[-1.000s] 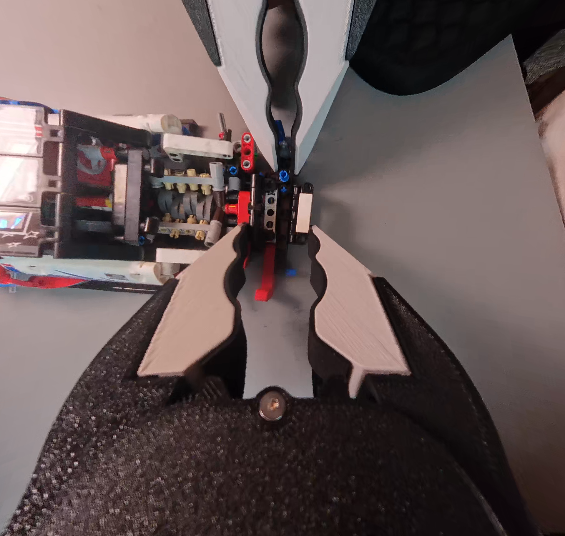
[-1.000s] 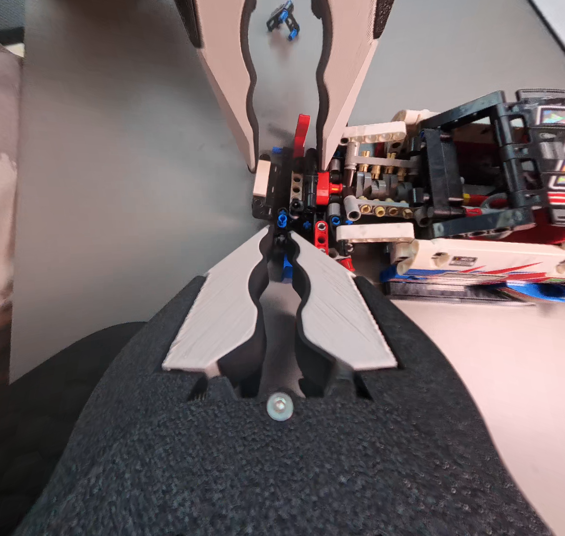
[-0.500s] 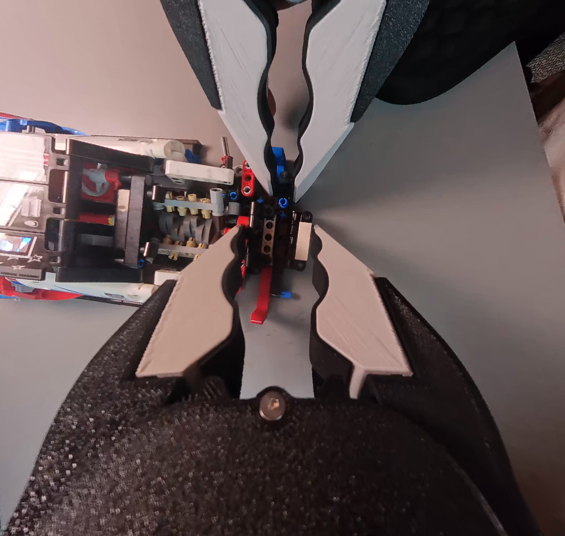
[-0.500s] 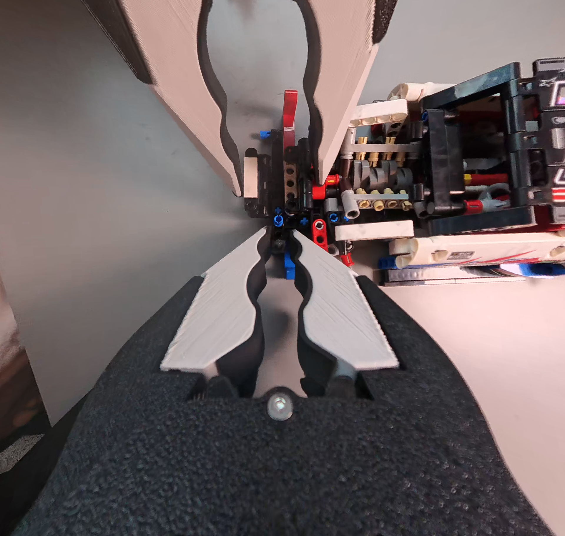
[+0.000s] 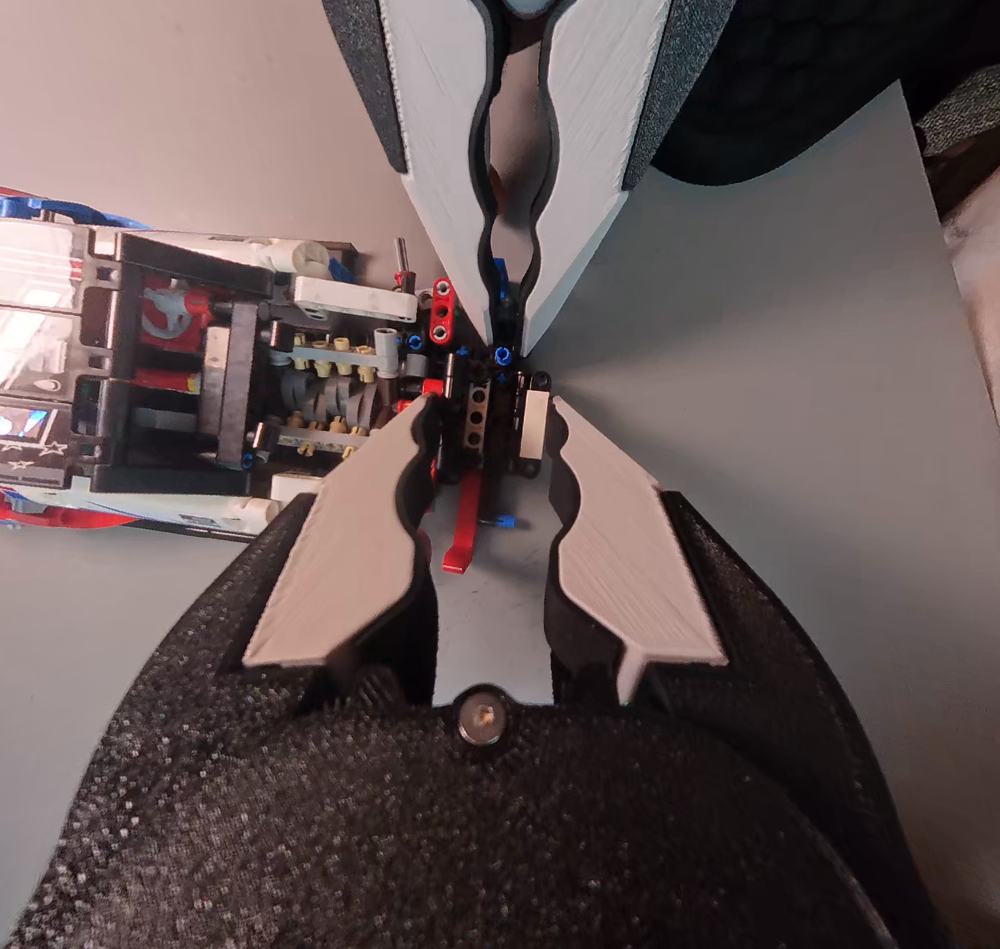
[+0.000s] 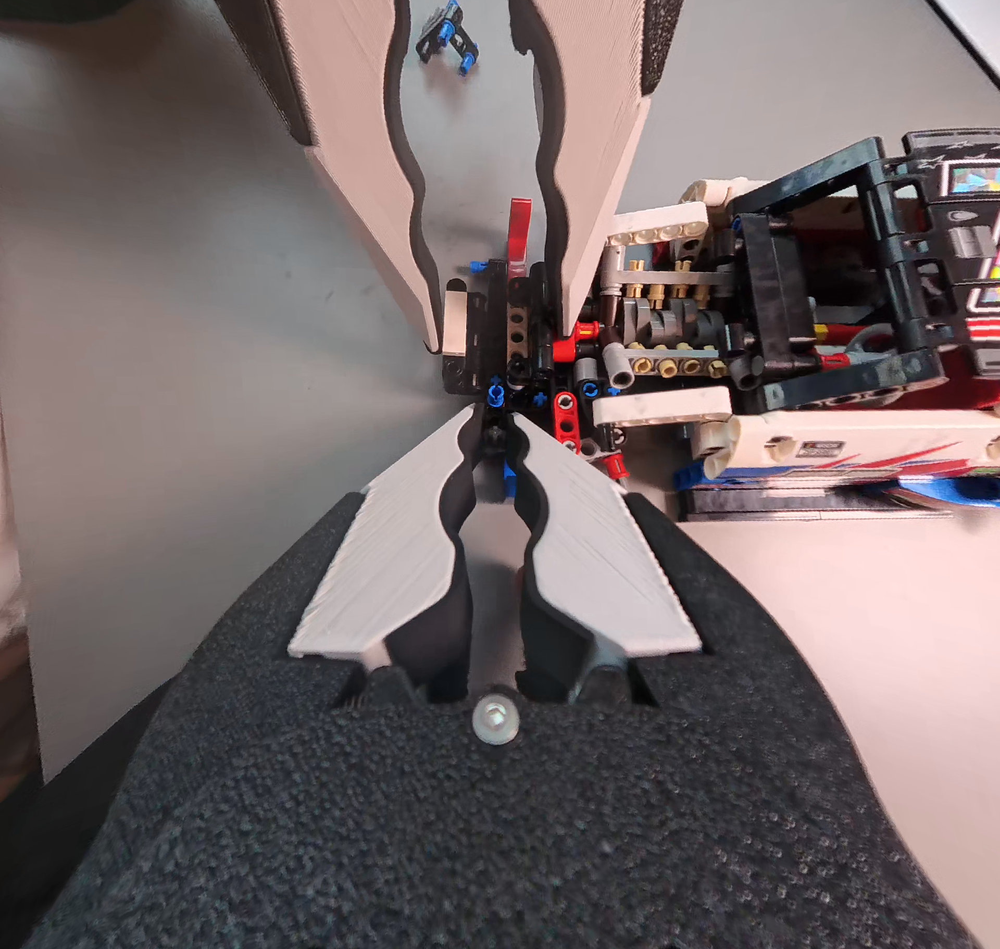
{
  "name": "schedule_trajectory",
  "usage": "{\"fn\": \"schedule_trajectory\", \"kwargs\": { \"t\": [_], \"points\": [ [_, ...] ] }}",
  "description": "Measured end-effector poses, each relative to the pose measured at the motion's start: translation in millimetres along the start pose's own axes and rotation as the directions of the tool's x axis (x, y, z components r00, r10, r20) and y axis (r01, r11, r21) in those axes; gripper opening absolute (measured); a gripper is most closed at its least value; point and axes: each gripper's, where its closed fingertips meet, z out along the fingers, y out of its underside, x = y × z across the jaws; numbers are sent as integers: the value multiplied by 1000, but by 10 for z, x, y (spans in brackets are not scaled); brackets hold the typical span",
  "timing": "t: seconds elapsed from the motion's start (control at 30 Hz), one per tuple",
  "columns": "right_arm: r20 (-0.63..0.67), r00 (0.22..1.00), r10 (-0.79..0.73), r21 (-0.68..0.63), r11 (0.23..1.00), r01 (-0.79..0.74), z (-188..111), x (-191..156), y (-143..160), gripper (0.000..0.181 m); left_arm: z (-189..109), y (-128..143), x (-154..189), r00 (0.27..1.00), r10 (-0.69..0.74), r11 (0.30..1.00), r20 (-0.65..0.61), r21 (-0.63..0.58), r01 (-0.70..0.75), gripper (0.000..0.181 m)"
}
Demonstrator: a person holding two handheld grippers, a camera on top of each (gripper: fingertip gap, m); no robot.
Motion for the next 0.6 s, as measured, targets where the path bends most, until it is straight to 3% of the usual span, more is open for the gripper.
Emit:
{"fn": "schedule_trajectory", "kwargs": {
  "t": [0.6],
  "points": [
    [16,998,-54,94,994,52,-75,-59,-45,5,-3,-40,71,1000,4,998,-29,65,-2,37]
  ]
}}
